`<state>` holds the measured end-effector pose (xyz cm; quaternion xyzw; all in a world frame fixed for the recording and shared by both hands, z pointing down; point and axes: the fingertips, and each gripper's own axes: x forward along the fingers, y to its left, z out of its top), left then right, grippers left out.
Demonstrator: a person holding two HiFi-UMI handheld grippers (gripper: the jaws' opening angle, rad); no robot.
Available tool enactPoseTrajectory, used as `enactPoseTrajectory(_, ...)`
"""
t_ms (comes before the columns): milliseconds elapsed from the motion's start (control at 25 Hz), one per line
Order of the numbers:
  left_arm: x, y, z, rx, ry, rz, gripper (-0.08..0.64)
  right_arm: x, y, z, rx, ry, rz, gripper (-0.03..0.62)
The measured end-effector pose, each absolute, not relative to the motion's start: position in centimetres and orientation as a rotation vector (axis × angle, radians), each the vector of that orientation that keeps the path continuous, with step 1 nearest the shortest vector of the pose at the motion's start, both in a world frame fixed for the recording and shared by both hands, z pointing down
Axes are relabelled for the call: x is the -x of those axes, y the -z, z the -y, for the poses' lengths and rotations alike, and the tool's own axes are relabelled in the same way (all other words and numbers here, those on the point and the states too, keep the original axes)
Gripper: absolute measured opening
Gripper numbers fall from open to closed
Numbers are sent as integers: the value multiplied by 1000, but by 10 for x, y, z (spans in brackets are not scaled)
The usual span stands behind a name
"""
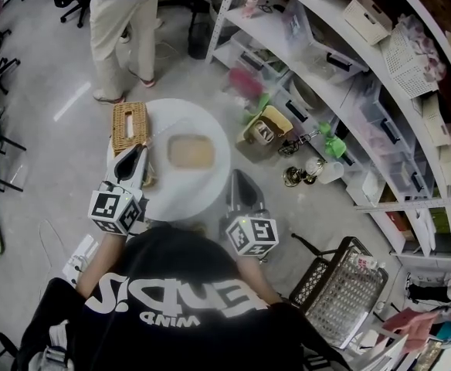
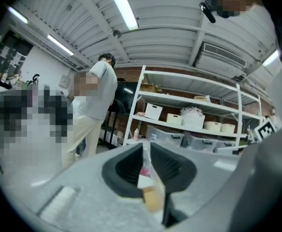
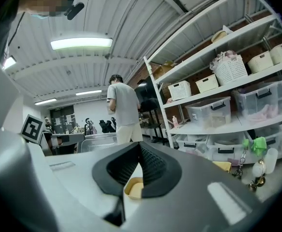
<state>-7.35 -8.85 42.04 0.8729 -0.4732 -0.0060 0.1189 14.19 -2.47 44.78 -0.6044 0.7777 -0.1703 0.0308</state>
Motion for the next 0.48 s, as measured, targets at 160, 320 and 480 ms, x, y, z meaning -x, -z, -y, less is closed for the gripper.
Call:
enactPoseTrajectory(160, 71, -425, 92, -2532, 18, 1382, 48, -146, -452, 26, 1860, 542, -2401, 0)
enactPoseTrajectory(320, 66, -426, 94, -2516, 22, 1372, 48, -151, -455, 28, 1866, 555, -2404, 0)
enactPoseTrajectory(480, 63, -428, 96, -2503, 23, 1360, 48, -152, -456, 30, 1855, 573, -2409, 0)
